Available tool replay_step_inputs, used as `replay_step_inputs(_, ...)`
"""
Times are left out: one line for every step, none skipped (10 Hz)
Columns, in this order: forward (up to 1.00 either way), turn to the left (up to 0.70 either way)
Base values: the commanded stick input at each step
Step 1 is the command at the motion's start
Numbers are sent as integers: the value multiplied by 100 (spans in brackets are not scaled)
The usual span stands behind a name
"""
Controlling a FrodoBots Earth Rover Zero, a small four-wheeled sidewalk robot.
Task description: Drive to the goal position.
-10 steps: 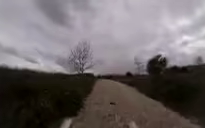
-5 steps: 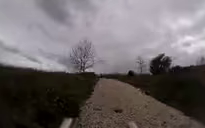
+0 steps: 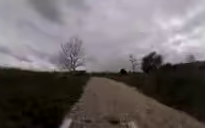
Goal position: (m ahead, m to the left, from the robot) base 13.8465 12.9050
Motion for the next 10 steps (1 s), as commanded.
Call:
replay_step_inputs(70, 0)
replay_step_inputs(70, 0)
replay_step_inputs(70, 0)
replay_step_inputs(70, 0)
replay_step_inputs(70, 0)
replay_step_inputs(70, 0)
replay_step_inputs(70, 0)
replay_step_inputs(70, 0)
replay_step_inputs(70, 0)
replay_step_inputs(70, 0)
